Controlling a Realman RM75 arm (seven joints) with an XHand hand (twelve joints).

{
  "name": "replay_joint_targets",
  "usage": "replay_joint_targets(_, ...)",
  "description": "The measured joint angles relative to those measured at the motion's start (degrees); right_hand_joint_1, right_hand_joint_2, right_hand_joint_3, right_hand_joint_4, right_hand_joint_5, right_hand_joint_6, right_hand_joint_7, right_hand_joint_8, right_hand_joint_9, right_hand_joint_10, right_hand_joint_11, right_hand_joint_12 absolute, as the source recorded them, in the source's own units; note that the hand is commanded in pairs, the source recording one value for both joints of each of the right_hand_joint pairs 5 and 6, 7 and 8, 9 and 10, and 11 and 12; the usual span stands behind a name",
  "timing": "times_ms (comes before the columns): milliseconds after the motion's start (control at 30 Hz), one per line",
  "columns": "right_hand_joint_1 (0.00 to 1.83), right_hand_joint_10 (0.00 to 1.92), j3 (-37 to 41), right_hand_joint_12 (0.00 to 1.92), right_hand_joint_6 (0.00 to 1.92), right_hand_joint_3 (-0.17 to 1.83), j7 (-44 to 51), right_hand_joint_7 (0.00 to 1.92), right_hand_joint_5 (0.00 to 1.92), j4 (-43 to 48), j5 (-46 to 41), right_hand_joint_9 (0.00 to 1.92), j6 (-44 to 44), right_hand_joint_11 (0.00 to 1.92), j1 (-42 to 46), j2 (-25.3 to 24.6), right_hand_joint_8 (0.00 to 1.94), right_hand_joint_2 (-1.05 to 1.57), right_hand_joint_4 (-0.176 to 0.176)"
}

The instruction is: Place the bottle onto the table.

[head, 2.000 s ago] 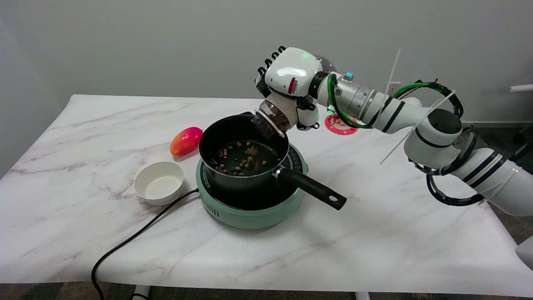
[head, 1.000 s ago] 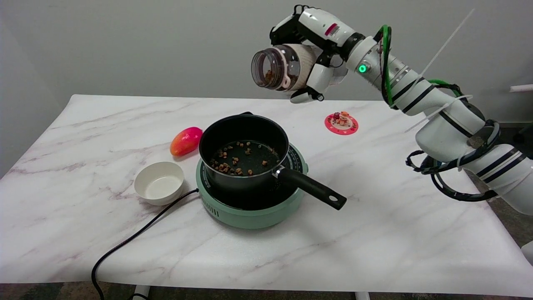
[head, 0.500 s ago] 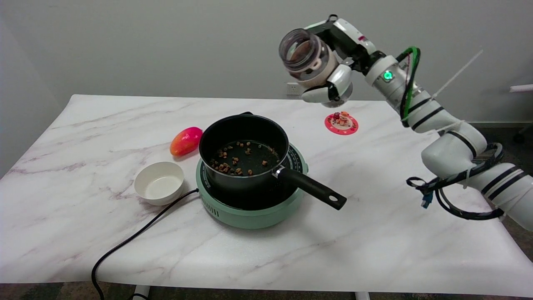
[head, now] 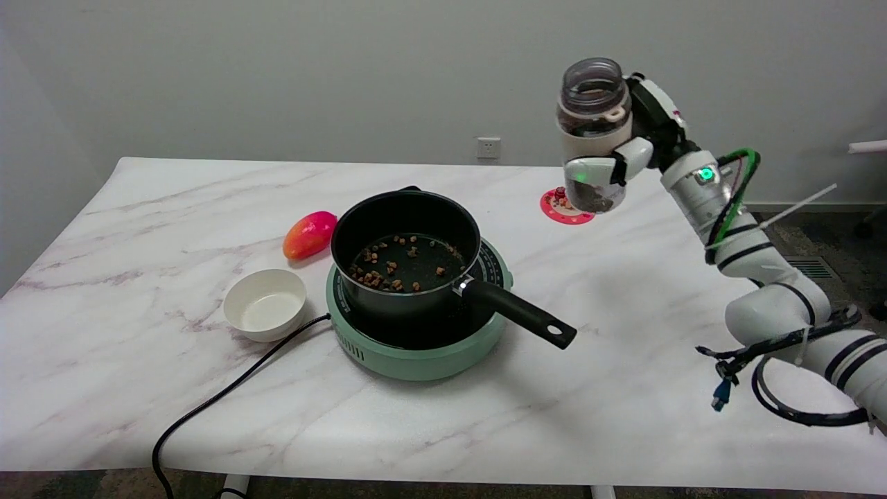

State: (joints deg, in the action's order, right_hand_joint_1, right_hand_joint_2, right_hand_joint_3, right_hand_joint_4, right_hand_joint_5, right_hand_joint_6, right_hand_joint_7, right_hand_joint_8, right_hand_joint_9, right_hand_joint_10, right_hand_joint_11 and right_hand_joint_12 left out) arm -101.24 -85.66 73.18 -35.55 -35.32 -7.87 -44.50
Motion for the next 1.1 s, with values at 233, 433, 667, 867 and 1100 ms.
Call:
replay_joint_targets(233,1.59,1.52,-0.4,1.29,1.92,0.78,-1.5,1.92,1.92,-5.6,-7.6,1.52,-5.0,1.29,3.3,-0.8,1.92,1.26,0.0)
replay_joint_targets(433,1.59,1.52,-1.7,1.28,1.92,0.82,-4.0,1.92,1.92,-11.7,-11.0,1.52,-8.7,1.28,4.2,-1.9,1.92,1.25,0.0)
replay_joint_targets(667,1.56,1.51,-3.8,1.28,1.92,0.83,-8.7,1.92,1.92,-21.9,-11.5,1.51,-13.6,1.28,2.5,-4.7,1.92,1.27,0.0)
replay_joint_targets(867,1.58,1.52,-5.3,1.28,1.92,0.88,-13.7,1.92,1.92,-31.5,-8.6,1.52,-18.2,1.28,-0.9,-7.7,1.92,1.25,0.0)
replay_joint_targets(1100,1.47,1.59,-6.4,1.32,1.92,0.66,-14.8,1.92,1.92,-38.9,-5.7,1.59,-21.6,1.32,-4.4,-10.3,1.92,1.41,0.0)
